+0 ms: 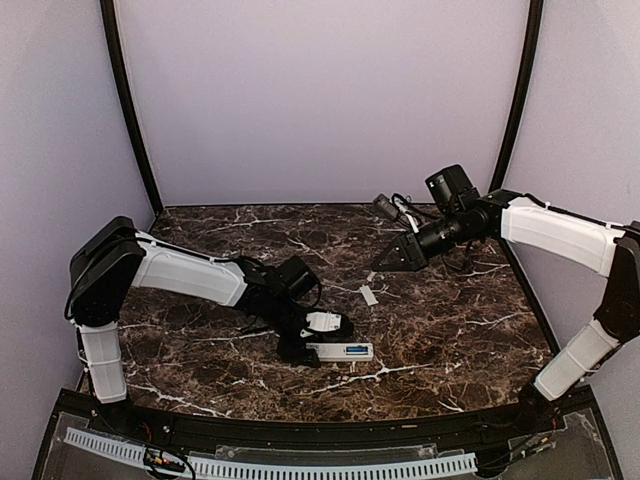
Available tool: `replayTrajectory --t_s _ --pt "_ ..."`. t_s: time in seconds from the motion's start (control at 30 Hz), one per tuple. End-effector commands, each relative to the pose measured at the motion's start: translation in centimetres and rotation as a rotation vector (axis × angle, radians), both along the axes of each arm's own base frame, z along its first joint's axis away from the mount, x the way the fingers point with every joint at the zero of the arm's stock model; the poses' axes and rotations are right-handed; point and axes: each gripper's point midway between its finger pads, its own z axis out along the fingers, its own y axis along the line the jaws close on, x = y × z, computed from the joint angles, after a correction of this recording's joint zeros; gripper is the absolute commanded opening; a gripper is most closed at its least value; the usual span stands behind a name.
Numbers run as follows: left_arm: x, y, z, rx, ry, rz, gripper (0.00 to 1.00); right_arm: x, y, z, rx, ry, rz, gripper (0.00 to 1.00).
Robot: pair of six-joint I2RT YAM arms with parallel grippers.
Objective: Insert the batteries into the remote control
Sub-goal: Adjust the remote control without the battery cover at the center of the board.
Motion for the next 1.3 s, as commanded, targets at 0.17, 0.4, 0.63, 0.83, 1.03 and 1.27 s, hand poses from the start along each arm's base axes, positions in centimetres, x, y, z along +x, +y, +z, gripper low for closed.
replayTrajectory --t_s 0.17,0.4,0.63,0.83,1.03,1.27 --pt "0.1 1.0 -1.6 0.071 -0.012 0.041 0.39 0.2 0.3 0.6 0.017 -0.009 0.011 0.00" --pt "1.1 0.8 0.2 0.041 -0.068 0.086 0.05 0.6 0.2 1.0 0.010 -0.019 -0.002 0.00" --pt "1.2 0.7 5.8 -0.029 -0.375 0.059 0.00 2.1 -0.6 2.5 0.008 -0.065 -0.078 0.00" --pt "-0.9 1.1 7.8 0.030 -0.539 -0.042 0.00 2.9 -0.8 4.1 0.032 -0.127 -0.131 0.00" --pt "-2.1 1.7 8.8 0.095 -0.647 -0.129 0.00 2.7 -0.8 4.5 0.045 -0.135 -0.129 0.00" --pt "-2.6 2.0 9.2 0.123 -0.667 -0.160 0.00 2.5 -0.7 3.8 0.038 -0.108 -0.115 0.00"
